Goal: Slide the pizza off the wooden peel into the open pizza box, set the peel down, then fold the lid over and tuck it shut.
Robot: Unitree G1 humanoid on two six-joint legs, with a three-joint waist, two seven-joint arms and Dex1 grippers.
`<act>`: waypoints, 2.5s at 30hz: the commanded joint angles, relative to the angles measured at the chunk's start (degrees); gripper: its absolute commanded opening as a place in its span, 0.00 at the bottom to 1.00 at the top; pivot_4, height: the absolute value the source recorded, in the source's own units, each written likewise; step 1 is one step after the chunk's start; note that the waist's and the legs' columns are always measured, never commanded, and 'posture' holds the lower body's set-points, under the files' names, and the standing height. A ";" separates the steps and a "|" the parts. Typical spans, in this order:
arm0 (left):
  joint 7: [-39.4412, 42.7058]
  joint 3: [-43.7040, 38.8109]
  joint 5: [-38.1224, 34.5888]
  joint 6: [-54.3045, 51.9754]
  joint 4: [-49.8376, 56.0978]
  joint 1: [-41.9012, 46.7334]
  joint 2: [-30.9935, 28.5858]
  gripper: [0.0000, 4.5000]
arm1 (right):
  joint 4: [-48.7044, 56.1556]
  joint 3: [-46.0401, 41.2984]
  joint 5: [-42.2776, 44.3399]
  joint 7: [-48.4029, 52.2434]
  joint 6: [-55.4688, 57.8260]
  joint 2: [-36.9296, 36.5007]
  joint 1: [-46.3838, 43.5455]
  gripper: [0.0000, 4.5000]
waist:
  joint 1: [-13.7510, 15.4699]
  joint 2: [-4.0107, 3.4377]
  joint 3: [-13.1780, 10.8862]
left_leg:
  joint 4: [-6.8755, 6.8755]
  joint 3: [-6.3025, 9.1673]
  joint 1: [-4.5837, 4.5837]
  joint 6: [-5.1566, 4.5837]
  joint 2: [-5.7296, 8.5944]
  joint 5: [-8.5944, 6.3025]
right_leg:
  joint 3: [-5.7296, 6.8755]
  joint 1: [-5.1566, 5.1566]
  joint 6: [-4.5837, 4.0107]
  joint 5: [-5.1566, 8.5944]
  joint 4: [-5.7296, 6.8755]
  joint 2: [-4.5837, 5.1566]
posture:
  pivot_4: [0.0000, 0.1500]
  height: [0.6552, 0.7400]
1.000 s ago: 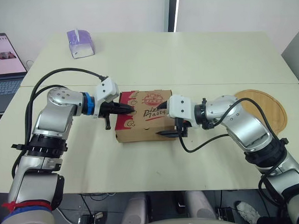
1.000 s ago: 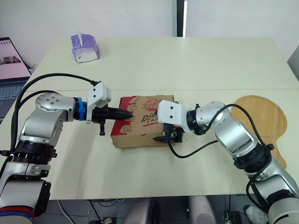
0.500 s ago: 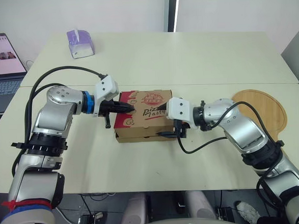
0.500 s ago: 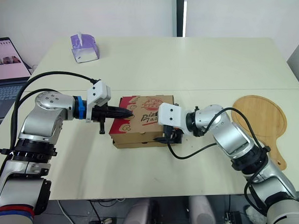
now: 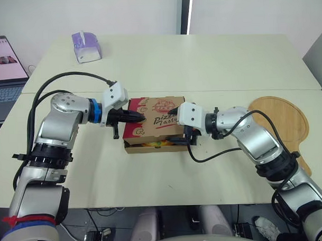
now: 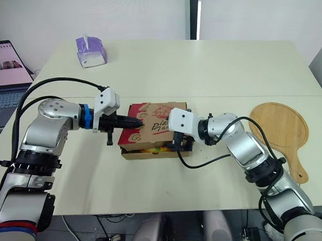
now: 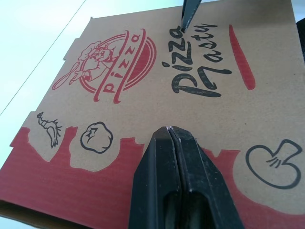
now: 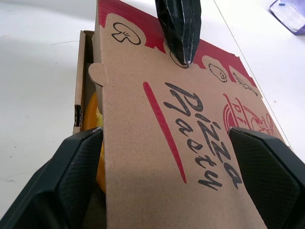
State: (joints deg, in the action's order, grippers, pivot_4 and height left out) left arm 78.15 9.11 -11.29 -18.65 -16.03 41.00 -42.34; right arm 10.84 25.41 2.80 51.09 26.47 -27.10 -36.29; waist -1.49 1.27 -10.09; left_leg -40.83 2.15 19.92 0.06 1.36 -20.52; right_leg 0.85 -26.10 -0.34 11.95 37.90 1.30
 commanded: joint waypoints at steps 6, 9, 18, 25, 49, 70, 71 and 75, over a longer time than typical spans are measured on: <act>0.27 1.32 1.62 3.31 2.32 -2.24 -0.32 0.00 | 1.14 -1.04 -1.13 -1.16 -1.40 0.68 1.58 0.99 | 0.01 0.00 0.00 | 0.00 -0.01 0.00 -0.01 0.00 0.00 | -0.01 0.00 0.00 0.00 0.00 0.00 | 1.00 1.00; 0.30 1.68 2.35 4.47 2.08 -3.00 -0.37 0.00 | 0.82 -1.21 -1.34 -1.07 -1.47 0.76 2.15 0.99 | 0.01 0.00 0.00 | 0.00 0.00 0.00 -0.01 0.00 0.00 | 0.00 0.00 0.00 0.00 0.00 0.00 | 1.00 1.00; 0.26 1.47 3.03 5.12 1.00 -2.61 0.03 0.00 | 4.44 -5.50 4.71 1.21 0.20 1.41 2.99 0.99 | 0.01 0.00 0.00 | 0.00 -0.01 -0.01 -0.03 0.00 -0.02 | -0.01 0.01 0.00 0.00 0.00 0.00 | 1.00 1.00; 0.23 0.88 2.83 5.13 0.00 -1.31 0.00 0.00 | 8.35 -17.35 17.48 9.32 4.83 -7.29 3.62 0.91 | 0.42 0.00 0.00 | -0.01 0.03 -0.03 -0.20 0.01 -0.11 | 0.04 0.10 0.00 0.00 -0.10 0.01 | 1.00 1.00; 0.24 1.10 3.04 5.77 -1.51 -0.27 0.41 0.00 | 2.19 -9.34 8.04 9.68 -3.65 -6.97 8.92 0.00 | 0.52 0.00 0.00 | -0.01 -0.05 -0.05 -0.18 -0.02 -0.10 | -0.02 0.06 0.00 0.00 -0.02 -0.02 | 1.00 1.00; 1.47 0.58 3.36 5.70 -1.42 -0.34 -0.01 0.00 | -0.07 -12.34 10.33 9.36 -2.24 -5.27 1.78 0.00 | 0.47 0.00 0.00 | 0.00 -0.06 -0.04 -0.18 -0.04 -0.10 | -0.03 0.04 0.00 0.00 -0.01 -0.03 | 1.00 1.00; 1.60 0.59 3.42 5.70 -1.32 -0.44 -0.10 0.00 | 0.46 -11.47 10.06 8.79 -1.34 -4.44 2.08 0.00 | 0.48 0.00 0.00 | 0.00 -0.05 -0.04 -0.18 -0.04 -0.10 | -0.03 0.04 0.00 0.00 -0.01 -0.03 | 1.00 1.00; 1.45 1.33 4.96 7.25 -1.43 -1.20 -0.79 0.00 | -1.36 -6.23 5.00 7.41 -4.46 -3.39 4.71 0.00 | 0.50 0.00 0.00 | -0.01 -0.05 -0.03 -0.18 -0.02 -0.10 | -0.03 0.04 0.00 0.00 -0.01 -0.01 | 1.00 1.00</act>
State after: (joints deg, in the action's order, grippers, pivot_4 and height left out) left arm 79.49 9.92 -7.41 -12.85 -18.00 39.83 -41.81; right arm 9.43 17.98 9.96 59.37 24.01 -30.13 -32.07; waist -0.99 1.27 -10.09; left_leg -40.84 2.10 19.88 -0.12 1.34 -20.62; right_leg 0.82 -26.06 -0.34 11.95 37.89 1.29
